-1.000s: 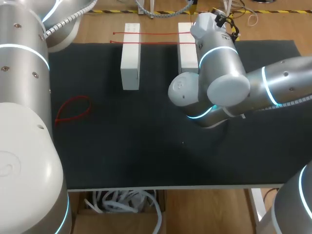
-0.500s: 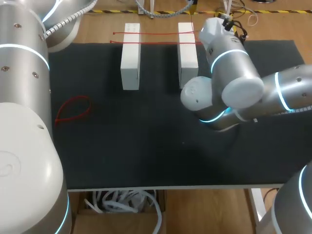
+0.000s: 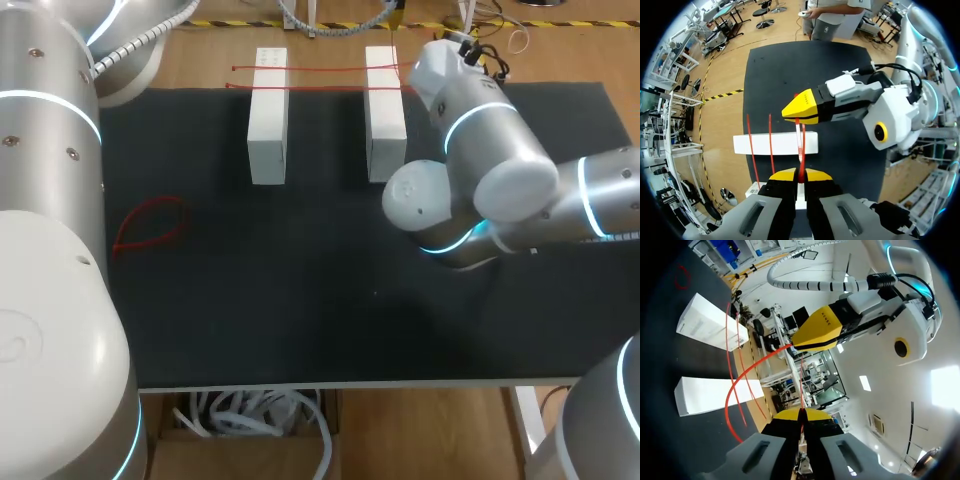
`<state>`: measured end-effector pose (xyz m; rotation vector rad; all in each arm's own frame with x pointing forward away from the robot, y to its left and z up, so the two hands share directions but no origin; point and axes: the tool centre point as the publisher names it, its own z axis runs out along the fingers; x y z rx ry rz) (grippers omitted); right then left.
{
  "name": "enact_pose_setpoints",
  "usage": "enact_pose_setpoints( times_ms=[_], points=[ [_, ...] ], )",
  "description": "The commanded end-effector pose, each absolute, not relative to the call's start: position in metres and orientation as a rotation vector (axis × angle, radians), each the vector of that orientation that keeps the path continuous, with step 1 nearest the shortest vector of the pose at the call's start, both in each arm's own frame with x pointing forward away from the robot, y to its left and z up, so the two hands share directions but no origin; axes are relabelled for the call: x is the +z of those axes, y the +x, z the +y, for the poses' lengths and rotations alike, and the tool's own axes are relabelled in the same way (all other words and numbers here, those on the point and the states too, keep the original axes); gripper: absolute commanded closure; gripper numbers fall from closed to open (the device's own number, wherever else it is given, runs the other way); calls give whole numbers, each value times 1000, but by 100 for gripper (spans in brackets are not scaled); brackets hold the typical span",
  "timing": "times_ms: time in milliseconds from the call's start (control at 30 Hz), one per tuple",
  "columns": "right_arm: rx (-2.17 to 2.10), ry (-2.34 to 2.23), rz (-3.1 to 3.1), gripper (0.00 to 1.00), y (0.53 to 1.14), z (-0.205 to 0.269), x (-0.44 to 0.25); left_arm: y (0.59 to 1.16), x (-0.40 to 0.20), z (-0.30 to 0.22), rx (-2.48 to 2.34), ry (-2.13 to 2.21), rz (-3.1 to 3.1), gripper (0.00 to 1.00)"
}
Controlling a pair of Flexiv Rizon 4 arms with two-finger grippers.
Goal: Grab the tape and strap the tape.
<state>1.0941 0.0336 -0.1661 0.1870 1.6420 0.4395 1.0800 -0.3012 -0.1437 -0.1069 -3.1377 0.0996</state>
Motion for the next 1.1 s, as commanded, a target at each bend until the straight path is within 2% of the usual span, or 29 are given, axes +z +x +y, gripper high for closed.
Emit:
enact_pose_setpoints(
  times_ms=[33,1100],
  points=[
    [449,185,1644,100,1092,33,-161,1081,-143,-301,95,-106,-3136,100],
    [189,-75,1699,100,1092,26,-120,1081,-143,-301,95,-106,-3136,100]
  ],
)
